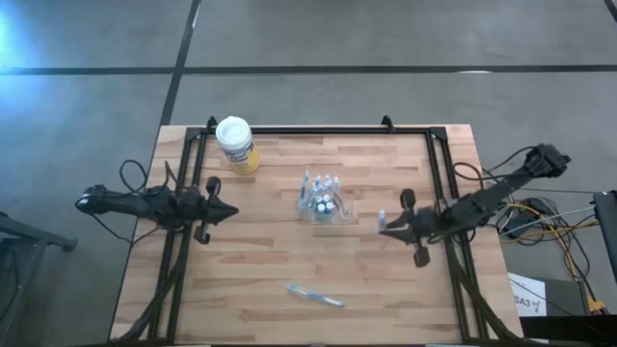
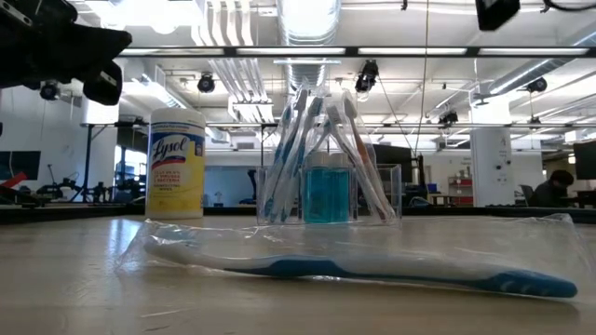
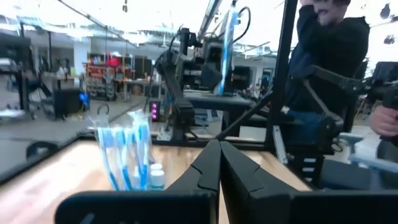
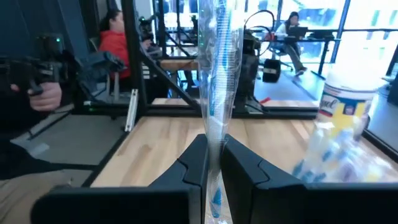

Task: Pick & Place toothbrushing station
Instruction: Put the blue toothbrush into the left compartment of the transparent organizer

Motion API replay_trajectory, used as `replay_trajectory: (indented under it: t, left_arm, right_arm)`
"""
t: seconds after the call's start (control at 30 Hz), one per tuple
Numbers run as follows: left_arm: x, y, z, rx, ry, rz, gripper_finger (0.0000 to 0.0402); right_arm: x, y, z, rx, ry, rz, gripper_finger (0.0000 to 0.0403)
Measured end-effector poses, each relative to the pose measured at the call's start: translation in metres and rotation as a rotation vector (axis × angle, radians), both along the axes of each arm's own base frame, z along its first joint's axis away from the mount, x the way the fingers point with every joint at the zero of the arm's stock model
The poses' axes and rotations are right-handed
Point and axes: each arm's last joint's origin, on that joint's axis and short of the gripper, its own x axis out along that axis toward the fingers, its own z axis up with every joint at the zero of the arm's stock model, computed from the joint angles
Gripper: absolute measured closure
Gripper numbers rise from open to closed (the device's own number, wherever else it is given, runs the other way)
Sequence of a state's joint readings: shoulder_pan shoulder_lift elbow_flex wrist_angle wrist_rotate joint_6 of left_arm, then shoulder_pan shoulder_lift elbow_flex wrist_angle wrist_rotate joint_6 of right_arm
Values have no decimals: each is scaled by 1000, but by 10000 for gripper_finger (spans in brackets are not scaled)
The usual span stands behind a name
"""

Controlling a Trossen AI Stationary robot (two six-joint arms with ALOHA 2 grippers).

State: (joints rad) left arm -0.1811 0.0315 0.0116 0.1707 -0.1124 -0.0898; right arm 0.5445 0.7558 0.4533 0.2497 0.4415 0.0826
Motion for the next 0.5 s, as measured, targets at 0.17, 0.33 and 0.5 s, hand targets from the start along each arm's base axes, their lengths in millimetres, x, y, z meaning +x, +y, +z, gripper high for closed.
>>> replay_trajectory:
  t: [0.17, 0.33, 0.5]
  left_arm:
    - [0, 0, -1, 72, 3, 22, 394]
    - [1, 0, -3, 90, 27, 23, 394]
    - [2, 0, -3, 90, 33, 23, 394]
  right_arm:
    - [-16, -15, -23, -18, -26, -25, 374]
    - [-28, -22, -37, -75, -127, -4, 374]
    - [-34, -25, -51, -104, -185, -9, 374]
